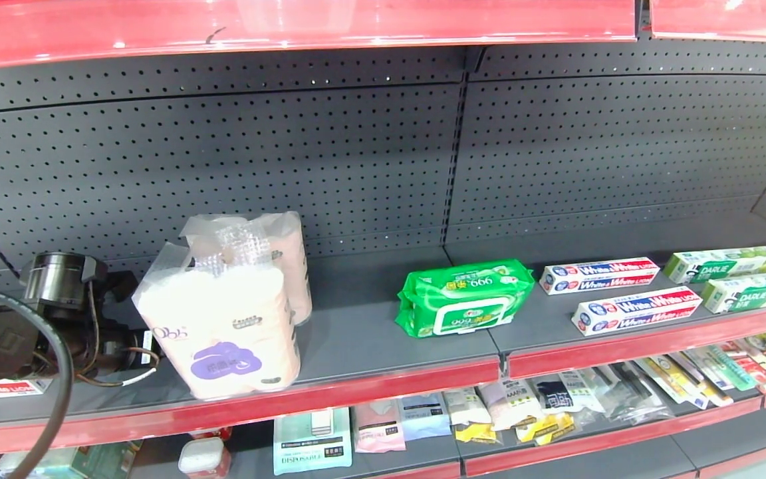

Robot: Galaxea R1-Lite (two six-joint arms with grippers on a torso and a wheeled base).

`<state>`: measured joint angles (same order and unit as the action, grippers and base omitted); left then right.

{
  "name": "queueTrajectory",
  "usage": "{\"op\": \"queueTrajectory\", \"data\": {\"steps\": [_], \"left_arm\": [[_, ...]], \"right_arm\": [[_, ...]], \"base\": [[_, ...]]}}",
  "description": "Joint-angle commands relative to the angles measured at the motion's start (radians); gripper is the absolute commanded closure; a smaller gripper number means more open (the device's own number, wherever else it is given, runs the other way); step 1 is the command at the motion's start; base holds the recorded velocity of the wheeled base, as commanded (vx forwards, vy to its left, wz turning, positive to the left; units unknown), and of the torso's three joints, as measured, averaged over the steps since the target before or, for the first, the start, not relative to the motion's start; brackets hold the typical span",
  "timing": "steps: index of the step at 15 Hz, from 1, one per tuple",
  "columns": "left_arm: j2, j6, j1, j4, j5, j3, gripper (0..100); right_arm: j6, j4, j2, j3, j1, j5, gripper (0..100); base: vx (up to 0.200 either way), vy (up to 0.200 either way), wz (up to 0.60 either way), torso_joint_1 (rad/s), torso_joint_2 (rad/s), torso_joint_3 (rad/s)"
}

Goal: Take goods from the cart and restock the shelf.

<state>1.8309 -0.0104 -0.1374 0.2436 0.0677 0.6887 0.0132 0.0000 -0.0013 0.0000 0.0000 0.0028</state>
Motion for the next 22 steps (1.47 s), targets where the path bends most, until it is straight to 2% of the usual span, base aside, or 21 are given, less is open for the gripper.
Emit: {"op": "queueTrajectory", "data": {"steps": [1,18,22], "left_arm": [[-0.002,0.000,0.004,0.000,-0.002,0.000,0],[0.010,-0.006,0.016,-0.001,-0.002,0.002,0],[-0.001,-0.006,0.006,-0.001,-0.028,0.002,0]], "right_arm": [[0.001,0.000,0.001,0.000,0.000,0.000,0],[-0.001,0.000,0.001,0.000,0.000,0.000,0],[0.001,0.000,0.001,0.000,0.000,0.000,0]], "base": [[0.000,0.000,0.00,0.000,0.00,0.000],[0.000,0.000,0.00,0.000,0.00,0.000],[0.000,0.000,0.00,0.000,0.00,0.000]]}}
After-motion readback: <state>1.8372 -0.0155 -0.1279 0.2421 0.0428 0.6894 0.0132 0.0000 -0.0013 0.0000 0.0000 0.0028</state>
